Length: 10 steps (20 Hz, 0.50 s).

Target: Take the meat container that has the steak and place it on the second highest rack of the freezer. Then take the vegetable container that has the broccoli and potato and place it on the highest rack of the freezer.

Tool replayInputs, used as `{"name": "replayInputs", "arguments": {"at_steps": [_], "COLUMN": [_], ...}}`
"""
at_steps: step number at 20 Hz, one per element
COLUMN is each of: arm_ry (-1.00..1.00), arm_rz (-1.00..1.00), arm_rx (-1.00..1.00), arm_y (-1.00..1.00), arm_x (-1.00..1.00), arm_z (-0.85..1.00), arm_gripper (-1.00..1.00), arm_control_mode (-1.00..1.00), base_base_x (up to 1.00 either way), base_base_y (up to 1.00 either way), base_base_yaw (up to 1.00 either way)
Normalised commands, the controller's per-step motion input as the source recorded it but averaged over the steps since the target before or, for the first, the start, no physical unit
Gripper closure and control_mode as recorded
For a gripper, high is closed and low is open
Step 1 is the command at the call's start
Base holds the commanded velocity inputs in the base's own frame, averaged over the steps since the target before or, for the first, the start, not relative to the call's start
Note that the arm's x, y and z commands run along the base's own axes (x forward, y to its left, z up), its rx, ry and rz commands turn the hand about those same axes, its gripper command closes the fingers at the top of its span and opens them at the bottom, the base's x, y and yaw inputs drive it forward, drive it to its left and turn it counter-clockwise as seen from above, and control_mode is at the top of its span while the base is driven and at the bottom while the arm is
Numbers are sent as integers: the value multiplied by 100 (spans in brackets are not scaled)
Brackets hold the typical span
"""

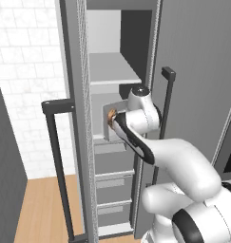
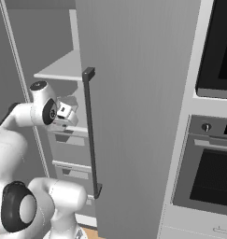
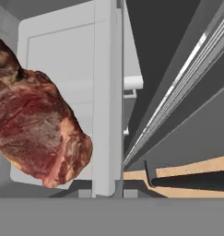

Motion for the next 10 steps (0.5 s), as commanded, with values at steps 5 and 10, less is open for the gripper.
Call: {"name": "replayInputs", "arguments": {"at_steps": [5, 10], "arm_ry": [-1, 5], "arm_rz": [-1, 5], "arm_rx": [5, 6], "arm_y": [-1, 0], "arm_x": [60, 12], "arm_z": [-1, 21], "arm_gripper": [100, 100], "arm_control_mode": [-100, -100], "base_base_x": [0, 0], "base_base_y": [0, 0], "base_base_yaw": [0, 0]}}
